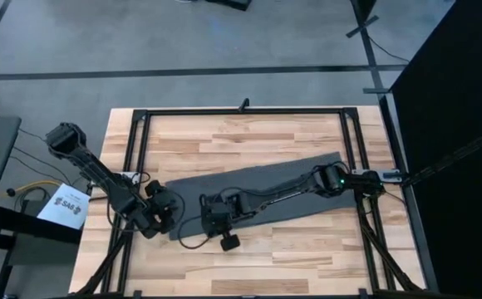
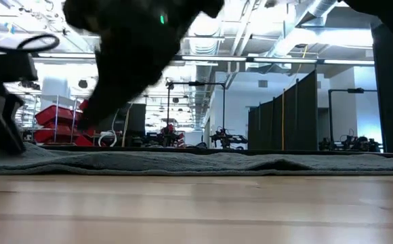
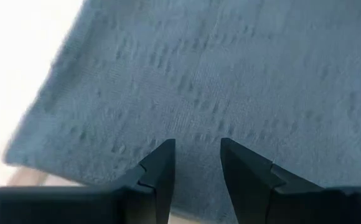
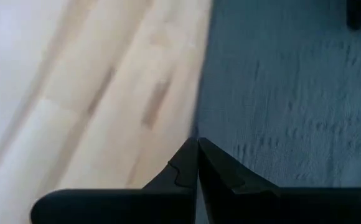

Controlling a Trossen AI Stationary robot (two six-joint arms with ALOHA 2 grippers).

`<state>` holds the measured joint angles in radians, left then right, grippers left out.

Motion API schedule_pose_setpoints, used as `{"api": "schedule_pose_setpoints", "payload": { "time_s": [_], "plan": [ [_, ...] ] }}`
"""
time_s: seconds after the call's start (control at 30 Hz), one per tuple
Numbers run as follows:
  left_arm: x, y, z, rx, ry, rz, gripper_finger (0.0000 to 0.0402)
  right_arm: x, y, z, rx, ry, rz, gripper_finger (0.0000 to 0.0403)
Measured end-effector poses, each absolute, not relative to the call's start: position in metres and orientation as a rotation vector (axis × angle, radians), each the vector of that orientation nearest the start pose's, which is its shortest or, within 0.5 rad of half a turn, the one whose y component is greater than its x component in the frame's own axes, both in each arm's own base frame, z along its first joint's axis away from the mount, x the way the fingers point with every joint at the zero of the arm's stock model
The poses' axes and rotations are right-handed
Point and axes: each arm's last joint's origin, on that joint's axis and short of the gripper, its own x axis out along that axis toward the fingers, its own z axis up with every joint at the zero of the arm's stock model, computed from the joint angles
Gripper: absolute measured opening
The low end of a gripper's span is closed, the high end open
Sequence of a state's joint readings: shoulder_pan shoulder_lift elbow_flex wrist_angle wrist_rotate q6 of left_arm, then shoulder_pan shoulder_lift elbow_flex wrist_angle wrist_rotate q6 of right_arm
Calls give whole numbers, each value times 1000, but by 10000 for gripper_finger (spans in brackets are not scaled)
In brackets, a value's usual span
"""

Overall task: Roll towel
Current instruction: Roll the gray towel

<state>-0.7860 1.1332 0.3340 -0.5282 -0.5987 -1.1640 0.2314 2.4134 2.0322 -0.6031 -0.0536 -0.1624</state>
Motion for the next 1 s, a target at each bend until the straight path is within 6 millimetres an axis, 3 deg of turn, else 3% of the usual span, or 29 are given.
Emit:
{"api": "schedule_pose_setpoints", "payload": {
  "time_s": [0.17, 0.4, 0.57, 0.67, 0.73, 0.9, 1.0],
  "plan": [
    [108, -86, 108, -245, 919, 408, 114, 499, 116, 138, -167, 1019, 271, 0],
    [105, -83, 107, -210, 959, 420, 114, 492, 137, 143, -160, 1034, 329, 0],
    [104, -83, 106, -204, 966, 417, 114, 499, 123, 167, -262, 947, 131, 0],
    [104, -83, 106, -201, 967, 416, 114, 501, 116, 146, -281, 1001, 84, 0],
    [104, -83, 106, -202, 967, 415, 114, 500, 123, 134, -267, 1019, 86, 0],
    [104, -83, 106, -202, 968, 410, 114, 494, 146, 134, -260, 1017, 133, 0],
    [104, -83, 106, -203, 969, 410, 114, 492, 147, 143, -276, 1016, 71, 0]
  ]
}}
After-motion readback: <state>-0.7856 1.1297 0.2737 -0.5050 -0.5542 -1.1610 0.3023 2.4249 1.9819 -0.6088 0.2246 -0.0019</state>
